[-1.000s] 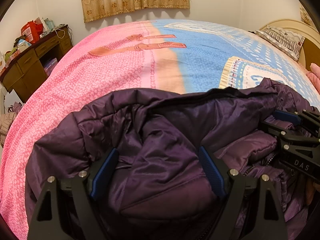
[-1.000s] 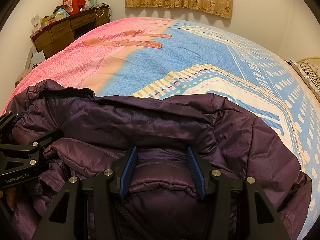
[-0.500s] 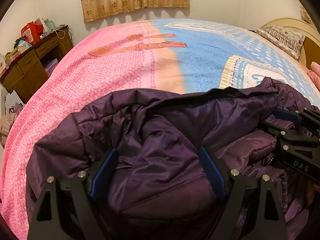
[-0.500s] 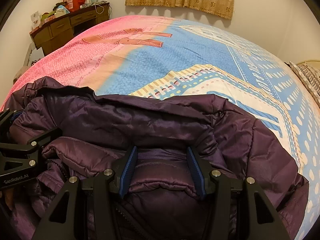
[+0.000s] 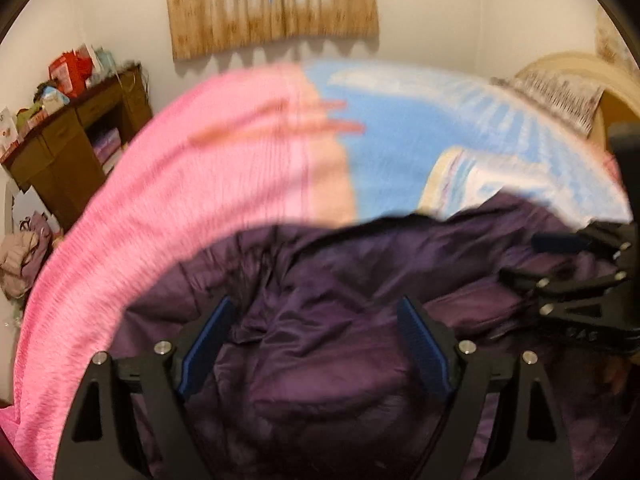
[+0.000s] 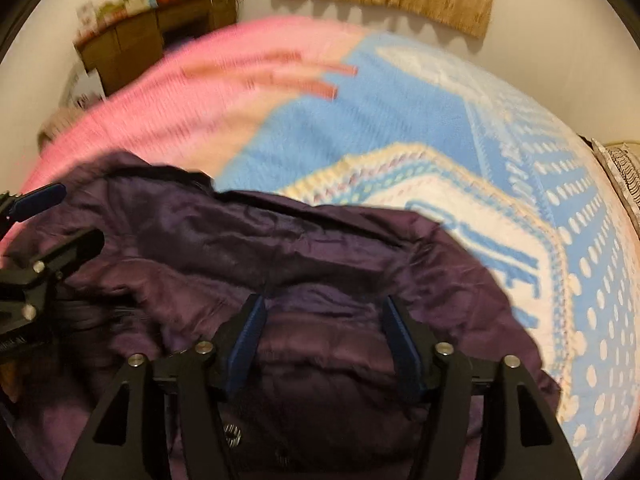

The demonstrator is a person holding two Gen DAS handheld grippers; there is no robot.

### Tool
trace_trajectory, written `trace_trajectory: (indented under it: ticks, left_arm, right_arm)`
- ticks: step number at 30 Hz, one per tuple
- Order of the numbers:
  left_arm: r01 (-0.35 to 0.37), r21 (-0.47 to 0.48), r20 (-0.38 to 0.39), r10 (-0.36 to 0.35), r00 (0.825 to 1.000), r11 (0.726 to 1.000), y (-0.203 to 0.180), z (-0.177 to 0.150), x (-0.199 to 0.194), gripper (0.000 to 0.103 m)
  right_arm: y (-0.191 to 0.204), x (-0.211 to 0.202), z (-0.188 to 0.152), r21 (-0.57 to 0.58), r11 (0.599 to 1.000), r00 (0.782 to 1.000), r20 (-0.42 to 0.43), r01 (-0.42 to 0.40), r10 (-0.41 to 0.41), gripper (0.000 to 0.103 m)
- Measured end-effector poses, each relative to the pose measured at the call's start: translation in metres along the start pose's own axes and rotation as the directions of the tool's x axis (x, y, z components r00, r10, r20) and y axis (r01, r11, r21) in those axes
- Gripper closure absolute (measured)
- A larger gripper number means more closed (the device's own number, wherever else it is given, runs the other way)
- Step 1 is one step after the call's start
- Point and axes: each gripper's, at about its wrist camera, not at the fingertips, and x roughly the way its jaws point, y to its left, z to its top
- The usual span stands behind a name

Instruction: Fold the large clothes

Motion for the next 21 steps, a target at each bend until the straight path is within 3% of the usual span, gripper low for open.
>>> trace_trajectory:
  ticks: [4,8,12,15,17,21]
  left_arm:
    - [0.069,-0.047,0.094,-0.065,0.993,0.996,0.004,0.002,-0.055,0.016]
    - [0.103,-0.013,0.133,-0.101,0.986,0.995,0.006,-0.027,-0.104,0.012]
    - [0.054,0.046,0.110,-0.059,0.992,0.997,0.017,-0.062,-0.125,0.008]
    - [0.071,-0.021,0.078,-0.069,0.995,0.997,0.041,-0.096,-0.143,0.008]
    - [0.131,-0.065,0.061,-0.127,0.990,0.989,0.059,-0.130,-0.160,0.008]
    - [0.128,-0.074,0.005,-0.128,0.992,0.989,0.080,-0.199,-0.183,0.008]
  right_arm:
    - [-0.018,-0.044,-0.023,0.025,0.999,0.997,0.065,-0.045,0.044,0.040]
    - [-0.038,-0.086,-0.062,0.041,0.990,0.987,0.095,-0.134,0.130,0.039]
    - [-0.064,-0.120,-0.111,0.074,0.983,0.981,0.109,-0.167,0.158,0.038]
    - [-0.082,-0.136,-0.155,0.153,0.971,0.980,0.101,-0.184,0.170,0.036]
    - [-0.095,-0.150,-0.198,0.201,0.952,0.972,0.099,-0.231,0.215,0.036]
    - [-0.111,-0.168,-0.275,0.297,0.904,0.950,0.064,-0.309,0.304,0.035]
